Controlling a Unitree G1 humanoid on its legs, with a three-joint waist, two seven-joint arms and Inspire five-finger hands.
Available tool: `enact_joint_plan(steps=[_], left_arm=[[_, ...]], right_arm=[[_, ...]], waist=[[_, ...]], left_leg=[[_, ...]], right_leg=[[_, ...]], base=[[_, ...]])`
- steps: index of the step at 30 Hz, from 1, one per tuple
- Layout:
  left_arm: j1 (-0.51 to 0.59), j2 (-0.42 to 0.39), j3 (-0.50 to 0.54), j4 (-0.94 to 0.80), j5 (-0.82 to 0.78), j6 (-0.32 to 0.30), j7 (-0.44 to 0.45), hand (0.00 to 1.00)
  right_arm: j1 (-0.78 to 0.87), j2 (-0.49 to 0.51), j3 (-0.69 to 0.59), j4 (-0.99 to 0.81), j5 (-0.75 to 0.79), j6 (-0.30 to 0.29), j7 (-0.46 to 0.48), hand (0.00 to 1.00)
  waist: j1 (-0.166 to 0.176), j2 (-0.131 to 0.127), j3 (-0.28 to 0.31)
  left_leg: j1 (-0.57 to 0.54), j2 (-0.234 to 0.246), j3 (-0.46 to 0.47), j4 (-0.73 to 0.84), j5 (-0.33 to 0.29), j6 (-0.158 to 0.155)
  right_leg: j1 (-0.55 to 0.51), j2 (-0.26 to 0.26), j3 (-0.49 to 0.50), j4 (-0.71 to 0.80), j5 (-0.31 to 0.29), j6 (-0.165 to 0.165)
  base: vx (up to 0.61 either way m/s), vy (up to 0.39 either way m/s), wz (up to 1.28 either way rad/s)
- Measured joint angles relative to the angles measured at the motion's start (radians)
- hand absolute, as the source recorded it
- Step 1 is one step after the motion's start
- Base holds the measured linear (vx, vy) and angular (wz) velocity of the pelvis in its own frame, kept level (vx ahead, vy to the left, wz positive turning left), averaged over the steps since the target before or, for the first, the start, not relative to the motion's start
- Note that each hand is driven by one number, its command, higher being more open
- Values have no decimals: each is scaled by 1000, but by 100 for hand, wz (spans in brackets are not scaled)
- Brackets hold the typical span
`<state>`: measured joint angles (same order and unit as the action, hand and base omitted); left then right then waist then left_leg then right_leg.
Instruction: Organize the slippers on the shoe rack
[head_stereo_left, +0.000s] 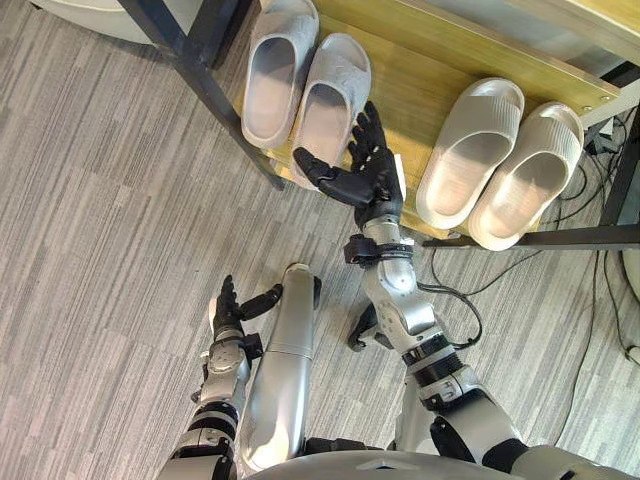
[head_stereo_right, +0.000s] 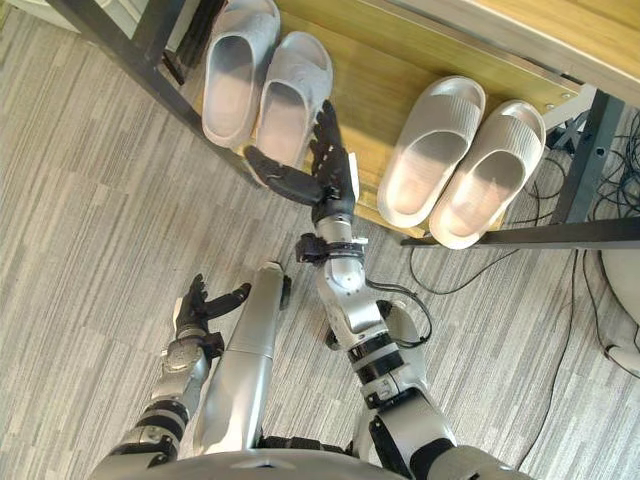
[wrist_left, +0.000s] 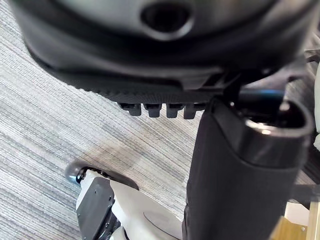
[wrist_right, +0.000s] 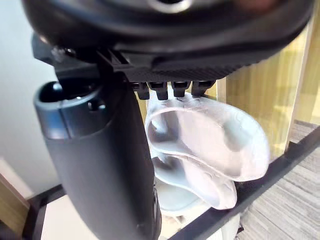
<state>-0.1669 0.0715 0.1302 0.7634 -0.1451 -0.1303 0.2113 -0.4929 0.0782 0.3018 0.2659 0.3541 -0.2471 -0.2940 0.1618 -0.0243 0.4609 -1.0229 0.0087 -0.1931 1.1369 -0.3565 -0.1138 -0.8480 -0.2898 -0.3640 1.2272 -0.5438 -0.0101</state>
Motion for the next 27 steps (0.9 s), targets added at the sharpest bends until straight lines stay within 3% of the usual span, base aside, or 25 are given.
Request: enact_joint_plan(steps=[10,27], left_arm=[[0,-2,0,0,0,-1,1,100],[-17,-37,-1,1,-3,-6,-2,100]], right_arm=[[-58,-4,-10,32,44,0,-32,100],[-206,-90,-129,125,80,38,-61,100]], waist=[[2,3,2],[29,47,13]], left_leg=[[-3,-4,-11,0,4,-6],[-21,-7,-14,5,14,-1]], right_leg=[[5,-5,-14,4,-4,-6],[-9,-18,-24,29,-10,-19]], base=[[3,23,3],[-4,12,2]])
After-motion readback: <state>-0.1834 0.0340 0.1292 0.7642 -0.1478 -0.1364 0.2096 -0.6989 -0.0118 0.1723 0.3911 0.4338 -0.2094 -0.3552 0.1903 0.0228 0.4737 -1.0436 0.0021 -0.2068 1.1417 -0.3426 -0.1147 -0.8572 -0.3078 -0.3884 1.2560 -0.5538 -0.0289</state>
